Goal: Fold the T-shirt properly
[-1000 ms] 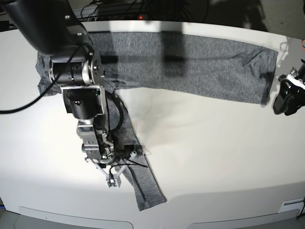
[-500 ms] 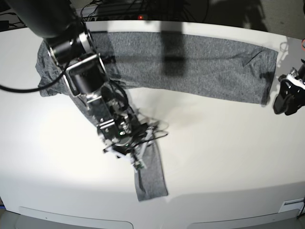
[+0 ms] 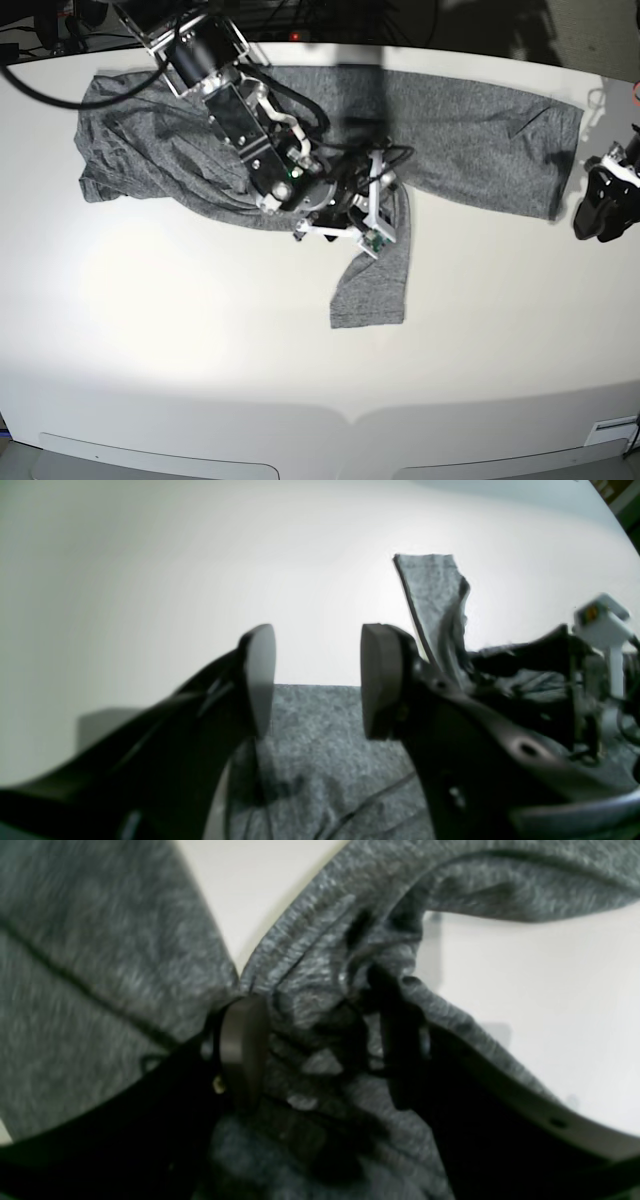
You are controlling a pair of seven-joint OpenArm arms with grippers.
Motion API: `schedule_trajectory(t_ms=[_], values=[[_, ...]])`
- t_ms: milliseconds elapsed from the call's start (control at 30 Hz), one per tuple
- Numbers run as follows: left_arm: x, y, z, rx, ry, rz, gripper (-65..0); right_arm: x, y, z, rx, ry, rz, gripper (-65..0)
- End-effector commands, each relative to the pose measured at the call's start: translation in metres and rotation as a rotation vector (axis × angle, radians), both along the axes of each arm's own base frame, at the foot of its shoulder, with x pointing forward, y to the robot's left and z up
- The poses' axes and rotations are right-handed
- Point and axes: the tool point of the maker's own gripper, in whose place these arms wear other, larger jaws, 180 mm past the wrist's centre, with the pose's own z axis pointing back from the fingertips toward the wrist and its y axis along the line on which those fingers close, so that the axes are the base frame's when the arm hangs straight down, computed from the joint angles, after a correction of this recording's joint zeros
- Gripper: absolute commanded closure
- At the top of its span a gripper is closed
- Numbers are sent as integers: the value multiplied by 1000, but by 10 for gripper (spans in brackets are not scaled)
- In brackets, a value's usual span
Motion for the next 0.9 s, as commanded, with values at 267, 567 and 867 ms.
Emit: schedule_trajectory(t_ms=[267, 567, 867], values=[[6, 3, 16, 1, -53, -3, -269, 38, 1, 99, 183, -259, -43, -351], [40, -15, 44, -20, -165, -30, -268, 91, -106, 140, 108, -377, -357, -351], [87, -165, 46, 80, -237, -379, -266, 100, -261, 152, 151, -365, -794, -351]])
